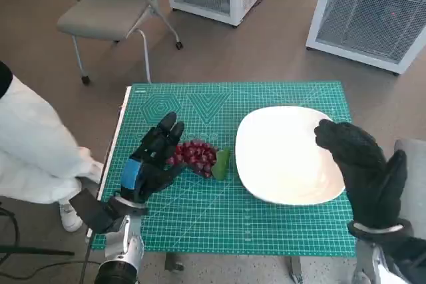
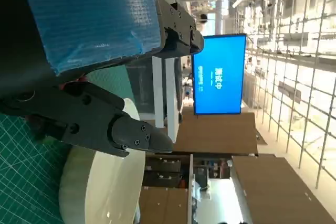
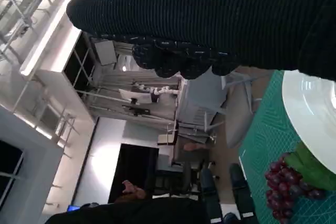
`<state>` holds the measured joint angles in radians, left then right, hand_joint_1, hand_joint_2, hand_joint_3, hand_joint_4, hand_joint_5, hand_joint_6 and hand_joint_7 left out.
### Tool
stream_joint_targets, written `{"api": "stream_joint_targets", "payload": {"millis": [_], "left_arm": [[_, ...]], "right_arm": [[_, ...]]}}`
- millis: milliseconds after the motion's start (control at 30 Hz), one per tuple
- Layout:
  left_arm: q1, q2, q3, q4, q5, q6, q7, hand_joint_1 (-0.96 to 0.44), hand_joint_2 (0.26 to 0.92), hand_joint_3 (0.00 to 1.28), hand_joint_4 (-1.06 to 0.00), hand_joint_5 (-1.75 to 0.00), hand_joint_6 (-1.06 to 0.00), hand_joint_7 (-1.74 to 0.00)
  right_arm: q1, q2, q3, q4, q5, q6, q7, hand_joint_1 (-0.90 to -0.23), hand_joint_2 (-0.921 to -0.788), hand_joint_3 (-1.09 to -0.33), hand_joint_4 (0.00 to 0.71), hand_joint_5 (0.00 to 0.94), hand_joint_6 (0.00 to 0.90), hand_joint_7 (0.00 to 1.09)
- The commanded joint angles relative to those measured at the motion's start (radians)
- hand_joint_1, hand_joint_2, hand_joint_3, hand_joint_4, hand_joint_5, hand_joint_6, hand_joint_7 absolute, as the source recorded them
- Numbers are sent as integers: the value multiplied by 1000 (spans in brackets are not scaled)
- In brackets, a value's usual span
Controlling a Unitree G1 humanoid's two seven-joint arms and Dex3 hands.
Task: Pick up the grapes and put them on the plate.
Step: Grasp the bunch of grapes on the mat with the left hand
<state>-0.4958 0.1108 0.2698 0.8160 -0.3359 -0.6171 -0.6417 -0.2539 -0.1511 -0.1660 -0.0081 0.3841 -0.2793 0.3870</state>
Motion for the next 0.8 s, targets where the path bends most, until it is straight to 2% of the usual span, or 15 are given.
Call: {"api": "stream_joint_targets", "payload": {"millis": [33, 400, 800], "left_arm": [[8, 4, -7, -2, -1, -12, -12, -411, 921, 70, -232, 0, -368, 0], [4, 10, -13, 3, 11, -30, -12, -411, 921, 80, -215, 0, -356, 0], [1, 14, -18, -3, 8, -27, -11, -416, 921, 85, -207, 0, -346, 0]], "right_arm": [[1, -1, 2, 22, -10, 17, -5, -339, -921, -629, 371, 886, 170, 1069], [-5, -3, 2, 22, -8, 36, -8, -339, -921, -629, 374, 875, 181, 1054], [-10, -4, -2, 27, -9, 27, -3, -339, -921, -628, 378, 870, 189, 1048]]}}
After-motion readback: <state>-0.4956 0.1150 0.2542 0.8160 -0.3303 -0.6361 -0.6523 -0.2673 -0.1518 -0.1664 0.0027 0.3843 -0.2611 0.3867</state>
